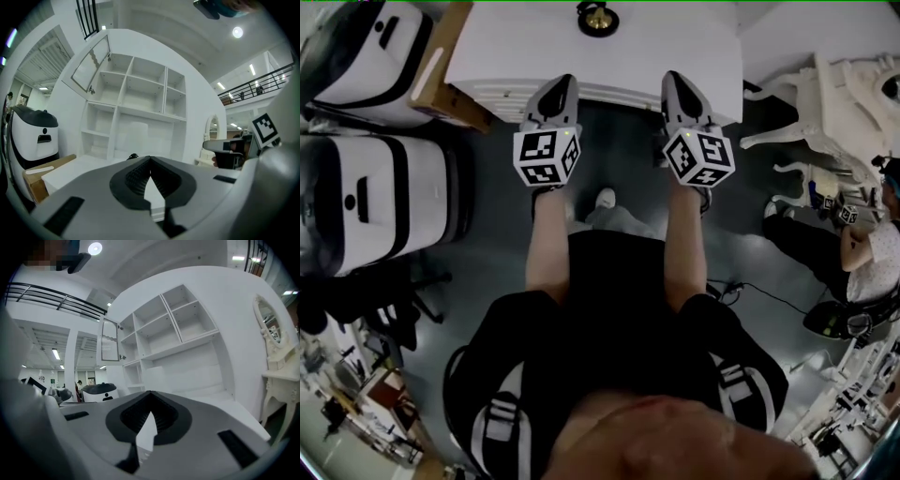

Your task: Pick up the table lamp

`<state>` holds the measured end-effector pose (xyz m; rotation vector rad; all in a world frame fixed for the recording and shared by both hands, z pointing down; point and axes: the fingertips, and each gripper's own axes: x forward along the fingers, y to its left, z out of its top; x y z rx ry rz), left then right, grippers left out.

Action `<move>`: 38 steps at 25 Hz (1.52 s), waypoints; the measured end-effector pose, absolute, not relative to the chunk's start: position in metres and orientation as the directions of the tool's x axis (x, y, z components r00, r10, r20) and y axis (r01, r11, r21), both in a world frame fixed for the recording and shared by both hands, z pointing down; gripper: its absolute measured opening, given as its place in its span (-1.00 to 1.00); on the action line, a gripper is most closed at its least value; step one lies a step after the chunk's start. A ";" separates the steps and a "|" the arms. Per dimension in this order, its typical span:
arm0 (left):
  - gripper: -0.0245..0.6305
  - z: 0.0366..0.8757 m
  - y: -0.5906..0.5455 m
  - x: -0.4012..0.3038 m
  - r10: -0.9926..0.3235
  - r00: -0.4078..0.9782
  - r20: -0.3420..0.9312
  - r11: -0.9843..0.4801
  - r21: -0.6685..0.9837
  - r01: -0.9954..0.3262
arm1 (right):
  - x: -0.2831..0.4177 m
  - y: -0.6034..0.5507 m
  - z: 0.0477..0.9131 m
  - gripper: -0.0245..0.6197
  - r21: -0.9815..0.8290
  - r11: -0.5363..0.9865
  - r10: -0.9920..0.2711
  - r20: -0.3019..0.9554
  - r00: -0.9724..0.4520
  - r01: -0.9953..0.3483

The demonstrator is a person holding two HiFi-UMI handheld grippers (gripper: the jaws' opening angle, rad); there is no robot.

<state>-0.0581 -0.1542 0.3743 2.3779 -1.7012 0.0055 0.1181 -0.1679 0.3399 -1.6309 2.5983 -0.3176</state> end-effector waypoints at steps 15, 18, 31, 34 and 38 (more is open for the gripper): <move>-0.89 0.417 -0.209 -0.064 -0.940 0.298 0.167 -0.264 0.201 -0.944 | 0.117 -0.201 0.380 -0.87 -0.172 0.442 -0.869 0.164 -0.468 -0.880; -0.89 0.434 -0.229 -0.064 -0.934 0.302 0.189 -0.249 0.260 -0.933 | 0.124 -0.210 0.394 -0.87 -0.163 0.438 -0.863 0.199 -0.464 -0.884; -0.89 0.495 -0.306 -0.029 -0.903 0.368 0.224 -0.322 0.217 -0.922 | 0.091 -0.247 0.424 -0.87 -0.198 0.508 -0.835 0.126 -0.535 -0.839; -0.89 0.503 -0.326 -0.029 -0.903 0.353 0.244 -0.316 0.178 -0.932 | 0.087 -0.251 0.436 -0.87 -0.216 0.505 -0.830 0.145 -0.539 -0.836; -0.89 0.512 -0.351 -0.020 -0.890 0.373 0.263 -0.342 0.156 -0.927 | 0.098 -0.261 0.446 -0.87 -0.241 0.477 -0.838 0.167 -0.520 -0.845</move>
